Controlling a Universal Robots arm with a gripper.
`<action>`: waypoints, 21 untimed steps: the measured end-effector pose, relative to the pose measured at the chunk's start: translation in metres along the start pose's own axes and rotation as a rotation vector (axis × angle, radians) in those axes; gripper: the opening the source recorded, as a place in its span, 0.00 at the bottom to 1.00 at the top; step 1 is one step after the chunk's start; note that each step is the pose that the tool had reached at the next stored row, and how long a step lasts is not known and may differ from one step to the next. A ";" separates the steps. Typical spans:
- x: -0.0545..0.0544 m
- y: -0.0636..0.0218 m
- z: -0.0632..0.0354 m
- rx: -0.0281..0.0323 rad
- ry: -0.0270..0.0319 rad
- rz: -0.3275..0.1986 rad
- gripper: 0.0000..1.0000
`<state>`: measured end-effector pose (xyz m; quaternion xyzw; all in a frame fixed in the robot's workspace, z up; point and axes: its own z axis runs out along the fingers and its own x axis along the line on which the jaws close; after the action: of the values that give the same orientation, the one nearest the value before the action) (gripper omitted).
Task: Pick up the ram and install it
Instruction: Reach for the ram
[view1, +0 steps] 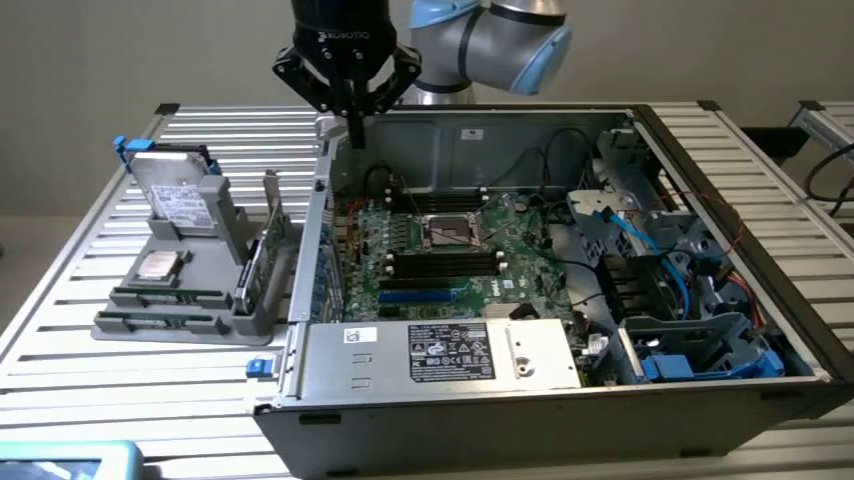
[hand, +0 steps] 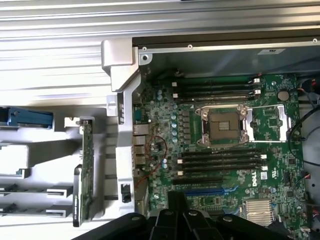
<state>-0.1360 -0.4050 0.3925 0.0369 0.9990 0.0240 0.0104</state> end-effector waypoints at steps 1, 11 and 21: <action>0.003 -0.0002 -0.0001 -0.0002 0.0000 0.000 0.11; 0.042 -0.0030 -0.0009 -0.0007 0.0000 0.001 0.11; 0.082 -0.0103 0.0090 -0.0007 -0.0006 0.000 0.11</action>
<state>-0.2183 -0.4088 0.3815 0.0372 0.9990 0.0244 0.0107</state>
